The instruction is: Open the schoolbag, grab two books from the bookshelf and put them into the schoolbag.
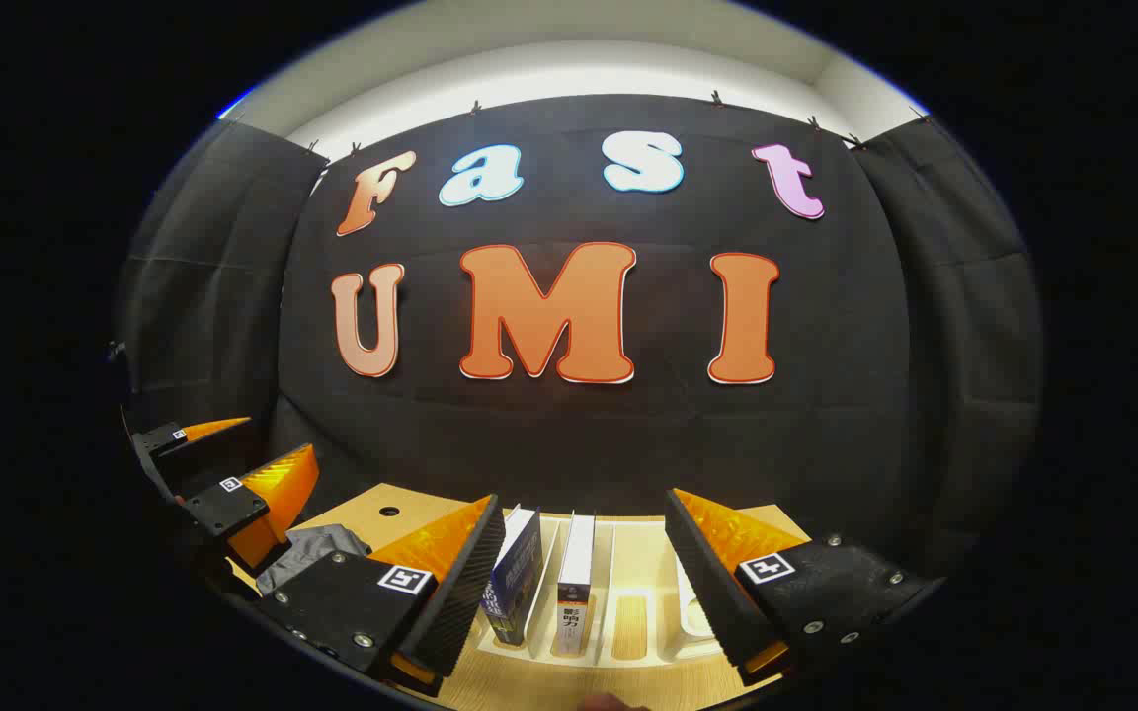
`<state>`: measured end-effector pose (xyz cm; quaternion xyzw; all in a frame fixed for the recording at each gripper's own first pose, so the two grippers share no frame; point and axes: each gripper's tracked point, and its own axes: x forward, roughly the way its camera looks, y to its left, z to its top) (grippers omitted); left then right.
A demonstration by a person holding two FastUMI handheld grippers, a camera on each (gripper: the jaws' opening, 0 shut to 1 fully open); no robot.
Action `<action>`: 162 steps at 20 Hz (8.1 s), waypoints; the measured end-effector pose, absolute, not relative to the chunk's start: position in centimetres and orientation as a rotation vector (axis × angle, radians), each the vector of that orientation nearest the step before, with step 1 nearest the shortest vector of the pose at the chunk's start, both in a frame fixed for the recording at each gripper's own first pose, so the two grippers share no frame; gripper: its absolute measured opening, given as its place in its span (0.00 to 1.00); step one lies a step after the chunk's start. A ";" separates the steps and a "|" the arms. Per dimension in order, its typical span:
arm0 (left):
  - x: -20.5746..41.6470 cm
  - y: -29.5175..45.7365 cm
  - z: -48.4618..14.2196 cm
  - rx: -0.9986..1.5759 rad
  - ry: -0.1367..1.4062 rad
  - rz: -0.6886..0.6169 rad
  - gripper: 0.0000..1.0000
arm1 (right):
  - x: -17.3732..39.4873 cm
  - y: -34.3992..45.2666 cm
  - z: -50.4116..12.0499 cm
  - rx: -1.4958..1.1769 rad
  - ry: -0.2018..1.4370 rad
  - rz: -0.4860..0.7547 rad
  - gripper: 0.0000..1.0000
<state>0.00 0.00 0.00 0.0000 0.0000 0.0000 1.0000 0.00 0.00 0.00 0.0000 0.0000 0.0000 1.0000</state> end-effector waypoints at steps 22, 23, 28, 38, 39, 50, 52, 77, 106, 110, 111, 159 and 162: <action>0.5 0.9 -7.0 0.172 0.133 -0.008 0.97 | 0.2 -0.7 -1.1 -0.022 0.028 -0.023 0.97; 0.3 1.0 -8.1 0.191 0.147 -0.008 0.97 | 0.3 -0.8 -1.2 -0.023 0.030 -0.023 0.97; -1.8 1.5 -14.4 0.338 0.252 -0.015 0.97 | 0.7 -1.8 -1.9 -0.033 0.044 -0.018 0.97; -6.7 3.0 -26.3 0.665 0.467 -0.029 0.95 | 0.5 -2.0 -3.5 -0.065 0.067 0.076 0.97; -7.1 3.3 -27.1 0.687 0.489 -0.026 0.95 | 0.4 -2.1 -3.5 -0.069 0.068 0.082 0.97; -8.0 7.8 -33.4 0.862 0.669 0.009 0.73 | 0.2 -3.4 -3.9 -0.073 0.067 0.096 0.97; -7.6 8.3 -33.0 0.858 0.673 0.002 0.72 | 0.5 -3.4 -3.7 -0.063 0.063 0.085 0.97; -1.4 14.1 -27.8 0.409 0.967 -0.589 0.07 | 11.4 9.2 -6.4 -0.133 0.543 0.118 0.98; 2.4 16.3 -25.6 0.152 1.209 -0.791 0.06 | 11.9 8.5 -14.1 0.200 1.233 -0.122 0.36; 2.7 16.0 -24.9 0.146 1.198 -0.778 0.06 | 9.7 7.5 -9.5 0.282 1.171 -0.074 0.36; 2.9 16.1 -24.6 0.146 1.191 -0.777 0.06 | 9.4 7.2 -8.7 0.294 1.158 -0.065 0.36; 0.6 13.8 -23.2 -0.133 1.058 -0.721 0.06 | 5.7 36.9 -24.2 1.116 0.733 0.277 0.34; 0.7 13.7 -23.2 -0.141 1.058 -0.709 0.06 | 6.5 38.0 -25.1 1.141 0.772 0.278 0.36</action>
